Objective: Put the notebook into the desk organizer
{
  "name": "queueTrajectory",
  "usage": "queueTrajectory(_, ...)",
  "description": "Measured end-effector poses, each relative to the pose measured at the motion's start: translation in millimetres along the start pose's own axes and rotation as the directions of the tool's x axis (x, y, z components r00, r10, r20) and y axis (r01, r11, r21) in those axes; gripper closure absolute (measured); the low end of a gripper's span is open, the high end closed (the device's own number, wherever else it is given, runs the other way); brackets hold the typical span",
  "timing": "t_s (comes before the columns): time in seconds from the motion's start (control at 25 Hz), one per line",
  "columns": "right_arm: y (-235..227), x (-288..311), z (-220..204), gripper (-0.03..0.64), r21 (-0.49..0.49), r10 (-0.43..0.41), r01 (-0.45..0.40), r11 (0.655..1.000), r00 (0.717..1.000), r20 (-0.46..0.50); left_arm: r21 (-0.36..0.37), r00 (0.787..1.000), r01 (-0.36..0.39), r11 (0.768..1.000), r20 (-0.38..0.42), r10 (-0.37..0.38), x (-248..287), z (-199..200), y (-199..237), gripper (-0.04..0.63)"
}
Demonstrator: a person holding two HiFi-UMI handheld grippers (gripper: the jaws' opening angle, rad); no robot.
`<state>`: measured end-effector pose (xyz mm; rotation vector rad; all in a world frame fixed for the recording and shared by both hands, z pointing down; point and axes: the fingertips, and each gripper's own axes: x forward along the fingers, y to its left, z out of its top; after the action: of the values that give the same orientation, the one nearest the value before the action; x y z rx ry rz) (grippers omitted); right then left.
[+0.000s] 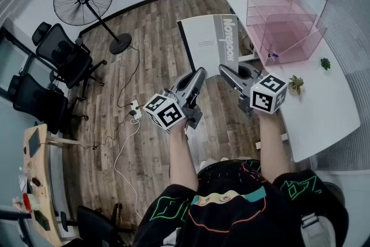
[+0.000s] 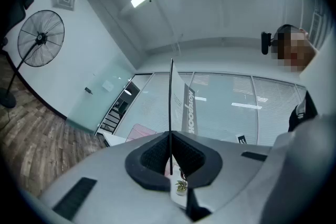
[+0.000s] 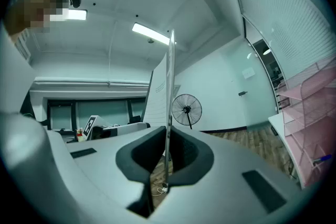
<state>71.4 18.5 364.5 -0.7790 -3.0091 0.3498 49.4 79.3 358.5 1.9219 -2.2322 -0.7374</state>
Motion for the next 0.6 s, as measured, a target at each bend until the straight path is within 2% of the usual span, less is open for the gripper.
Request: queueTrajectory(0.6,4.7,3.3,4.2,0.597,-0.011,0.004,-0.004,1.000,1.000,-0.001,0.012,1.000,-0.009,1.000,0.009,0.009,-3.3,7.2,-3.3,0.591)
